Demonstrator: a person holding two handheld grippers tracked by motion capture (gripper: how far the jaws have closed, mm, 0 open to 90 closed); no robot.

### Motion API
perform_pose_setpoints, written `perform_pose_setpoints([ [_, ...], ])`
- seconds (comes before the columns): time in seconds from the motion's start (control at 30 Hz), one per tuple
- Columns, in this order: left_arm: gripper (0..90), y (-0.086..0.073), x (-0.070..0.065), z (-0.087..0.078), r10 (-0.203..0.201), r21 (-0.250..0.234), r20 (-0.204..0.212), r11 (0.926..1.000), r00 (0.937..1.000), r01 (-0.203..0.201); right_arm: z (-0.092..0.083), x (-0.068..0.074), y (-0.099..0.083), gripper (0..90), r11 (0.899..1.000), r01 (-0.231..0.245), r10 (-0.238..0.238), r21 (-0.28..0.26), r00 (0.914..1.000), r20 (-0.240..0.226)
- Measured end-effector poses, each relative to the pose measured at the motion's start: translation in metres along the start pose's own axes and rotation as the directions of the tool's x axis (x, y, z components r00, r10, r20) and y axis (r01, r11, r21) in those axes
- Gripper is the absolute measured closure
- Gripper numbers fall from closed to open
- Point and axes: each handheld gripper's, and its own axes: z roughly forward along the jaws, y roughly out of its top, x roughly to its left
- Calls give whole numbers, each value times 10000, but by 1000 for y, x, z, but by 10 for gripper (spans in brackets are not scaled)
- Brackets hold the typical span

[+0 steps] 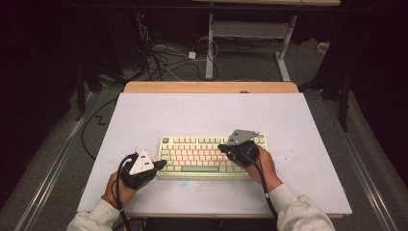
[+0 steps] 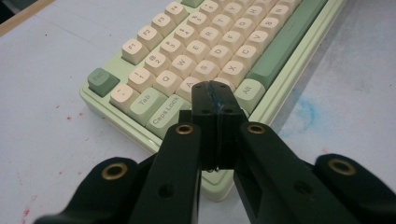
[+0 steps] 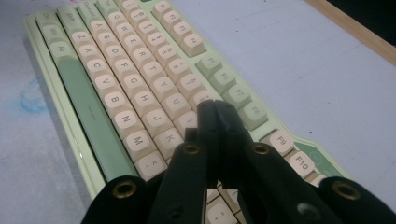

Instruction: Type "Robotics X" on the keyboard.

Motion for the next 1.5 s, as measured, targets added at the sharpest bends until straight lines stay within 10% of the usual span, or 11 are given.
perform_pose_setpoints([
  [1.5,874,71,-6,53,550,118,1151,9983,9918,-567,-51,6,-13,900,9939,159,-138,-1091,9997,198],
])
